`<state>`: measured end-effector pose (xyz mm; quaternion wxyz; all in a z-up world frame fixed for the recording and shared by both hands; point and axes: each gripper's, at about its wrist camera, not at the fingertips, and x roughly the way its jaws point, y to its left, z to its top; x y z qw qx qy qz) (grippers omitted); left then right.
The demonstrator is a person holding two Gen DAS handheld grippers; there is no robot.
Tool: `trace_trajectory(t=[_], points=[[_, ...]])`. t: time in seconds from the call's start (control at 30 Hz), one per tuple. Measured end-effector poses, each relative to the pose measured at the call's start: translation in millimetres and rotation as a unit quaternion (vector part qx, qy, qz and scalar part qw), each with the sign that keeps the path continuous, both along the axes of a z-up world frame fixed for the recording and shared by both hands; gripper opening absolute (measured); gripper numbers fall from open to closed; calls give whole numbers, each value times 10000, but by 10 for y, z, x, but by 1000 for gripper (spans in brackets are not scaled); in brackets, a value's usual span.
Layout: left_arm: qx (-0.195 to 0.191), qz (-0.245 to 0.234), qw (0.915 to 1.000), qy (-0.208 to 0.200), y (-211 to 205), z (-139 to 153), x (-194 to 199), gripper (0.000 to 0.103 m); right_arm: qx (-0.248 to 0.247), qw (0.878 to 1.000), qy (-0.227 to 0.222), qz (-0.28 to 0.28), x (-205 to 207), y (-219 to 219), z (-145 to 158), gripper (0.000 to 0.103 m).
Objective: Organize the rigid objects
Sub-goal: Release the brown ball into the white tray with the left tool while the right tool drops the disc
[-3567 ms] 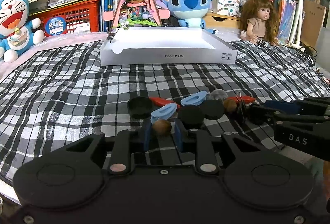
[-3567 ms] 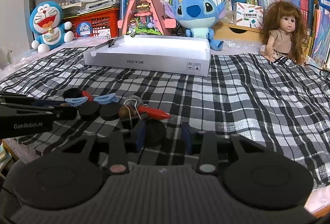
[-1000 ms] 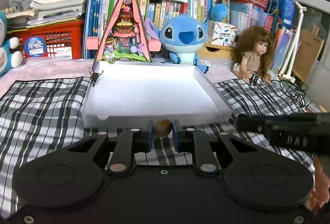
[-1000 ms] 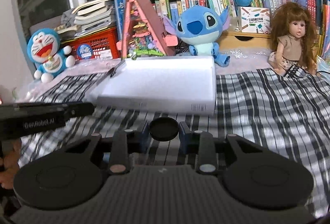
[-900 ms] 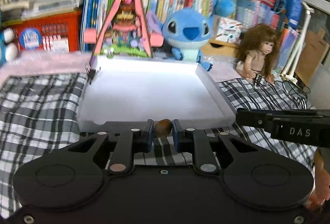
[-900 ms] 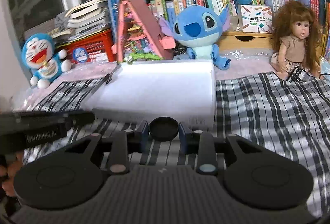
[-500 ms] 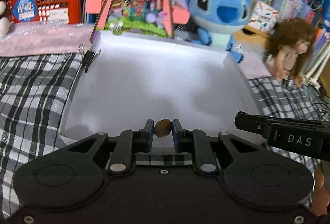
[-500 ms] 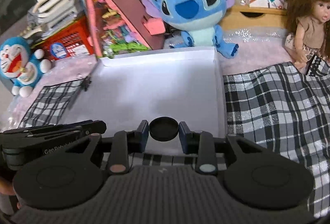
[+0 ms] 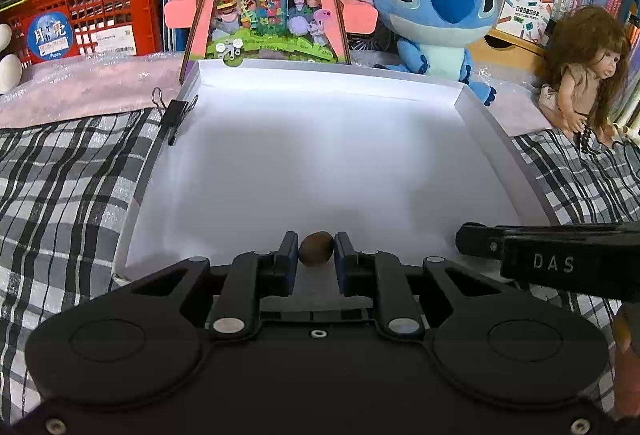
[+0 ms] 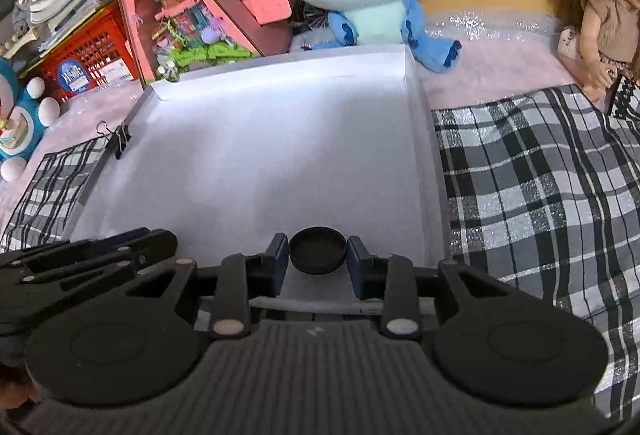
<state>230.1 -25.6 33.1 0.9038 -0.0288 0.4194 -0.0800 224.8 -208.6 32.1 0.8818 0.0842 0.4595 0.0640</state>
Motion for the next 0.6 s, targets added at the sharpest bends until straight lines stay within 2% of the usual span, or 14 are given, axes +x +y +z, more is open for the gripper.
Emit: trace_trajectory(t=[0.13, 0.43, 0.47, 0.53, 0.57, 0.6], points=[[-74, 65, 9999, 107, 13, -31, 89, 18, -38, 10000, -5, 21, 8, 22, 4, 37], [34, 33, 10000, 41, -20, -44, 122, 18, -34, 10000, 21, 59, 33, 45, 0, 37], [48, 29, 10000, 37, -24, -41, 115, 21, -31, 10000, 19, 59, 33, 46, 1, 37], [76, 27, 9999, 87, -32, -13, 79, 40, -17, 10000, -14, 67, 27, 44, 6, 40], [81, 6, 9999, 84, -30, 11, 50, 54, 0, 10000, -44, 68, 18, 40, 13, 40], [85, -29, 10000, 20, -24, 39, 10, 58, 36, 9999, -88, 60, 3, 31, 21, 45]])
